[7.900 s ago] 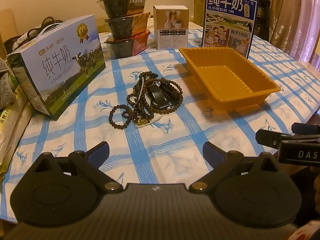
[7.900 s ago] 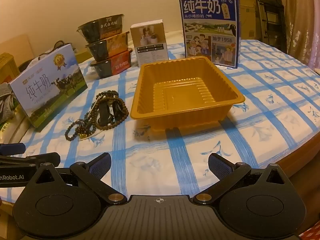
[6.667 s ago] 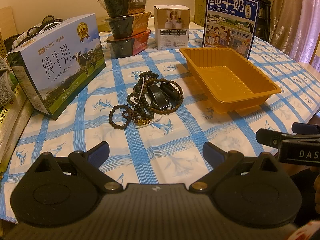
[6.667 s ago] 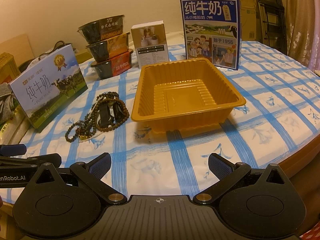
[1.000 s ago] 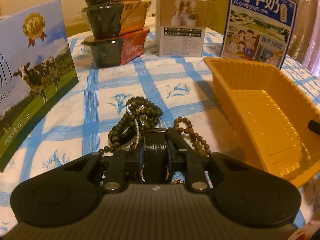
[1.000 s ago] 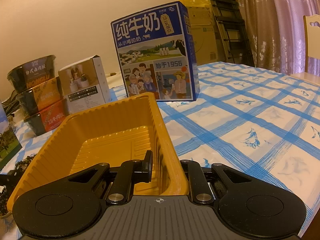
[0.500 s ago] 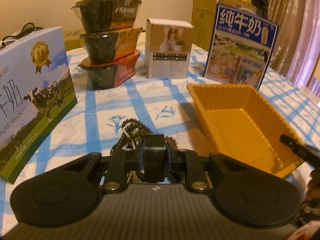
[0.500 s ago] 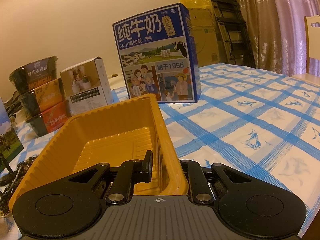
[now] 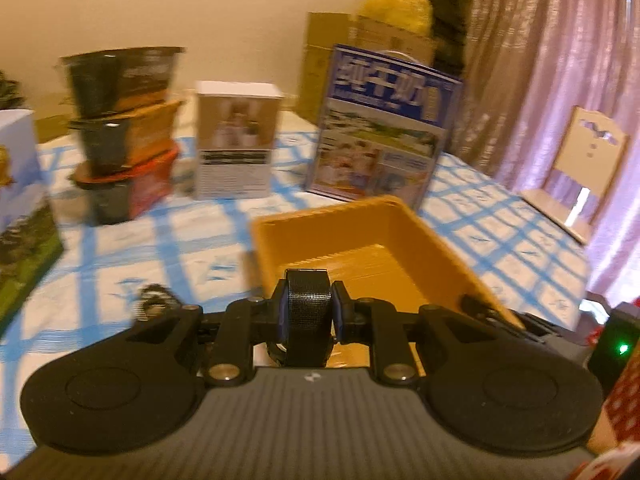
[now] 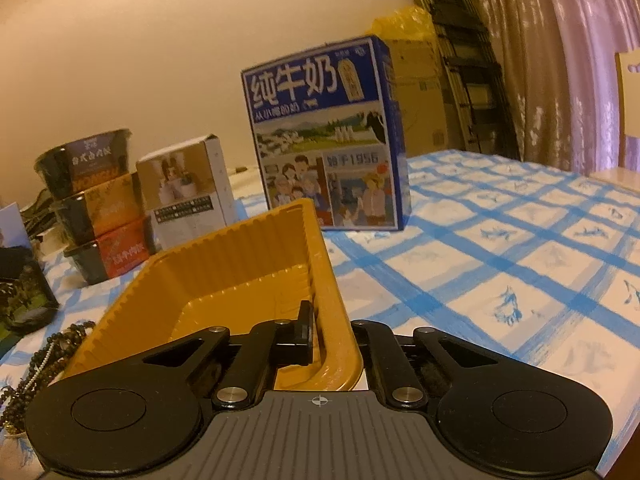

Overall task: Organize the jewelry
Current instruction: 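Carry the black pendant into the orange tray and open the left gripper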

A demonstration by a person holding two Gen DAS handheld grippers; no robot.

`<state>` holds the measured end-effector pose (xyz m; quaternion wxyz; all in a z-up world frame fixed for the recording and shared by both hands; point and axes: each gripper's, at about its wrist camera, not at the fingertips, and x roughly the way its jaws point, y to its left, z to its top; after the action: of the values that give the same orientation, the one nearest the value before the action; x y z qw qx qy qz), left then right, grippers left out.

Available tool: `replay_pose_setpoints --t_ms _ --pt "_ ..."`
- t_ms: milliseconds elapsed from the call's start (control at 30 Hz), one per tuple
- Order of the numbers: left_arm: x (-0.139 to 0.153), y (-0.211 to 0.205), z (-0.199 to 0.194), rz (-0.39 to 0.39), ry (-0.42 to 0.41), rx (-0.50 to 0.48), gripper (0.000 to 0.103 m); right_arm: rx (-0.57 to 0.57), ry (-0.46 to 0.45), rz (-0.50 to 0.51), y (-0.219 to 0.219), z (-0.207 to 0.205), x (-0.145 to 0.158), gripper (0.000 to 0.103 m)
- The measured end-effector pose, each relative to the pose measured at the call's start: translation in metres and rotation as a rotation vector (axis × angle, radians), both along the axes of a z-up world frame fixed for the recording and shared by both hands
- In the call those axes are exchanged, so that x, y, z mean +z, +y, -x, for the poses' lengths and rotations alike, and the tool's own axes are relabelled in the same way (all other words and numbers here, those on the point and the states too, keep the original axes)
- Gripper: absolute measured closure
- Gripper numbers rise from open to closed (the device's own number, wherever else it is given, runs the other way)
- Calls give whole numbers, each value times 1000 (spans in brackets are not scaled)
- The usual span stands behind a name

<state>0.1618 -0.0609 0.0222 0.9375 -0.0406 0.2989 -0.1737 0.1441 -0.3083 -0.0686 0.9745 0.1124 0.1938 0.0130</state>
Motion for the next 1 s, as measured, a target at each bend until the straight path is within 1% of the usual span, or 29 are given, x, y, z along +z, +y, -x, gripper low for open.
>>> replay_pose_setpoints --t_ms 200,400,633,767,833,933,1000 --pt "-20 -31 -7 36 70 -58 84 27 -65 57 6 8 6 97" --pt "-44 -47 -11 8 121 -84 84 49 -123 125 15 14 11 98" --pt "-64 -52 -14 -10 166 -76 84 49 -130 136 14 15 11 98" --pt "-63 -51 -14 -21 145 -59 83 47 -126 138 13 16 11 98" --pt "-55 -47 -14 -12 128 -56 81 48 -127 143 13 15 11 98" --pt "-38 -34 -13 -18 74 -32 78 36 -119 137 11 15 10 98" --pt "-28 -19 -13 -35 37 7 73 21 -116 136 9 15 10 98"
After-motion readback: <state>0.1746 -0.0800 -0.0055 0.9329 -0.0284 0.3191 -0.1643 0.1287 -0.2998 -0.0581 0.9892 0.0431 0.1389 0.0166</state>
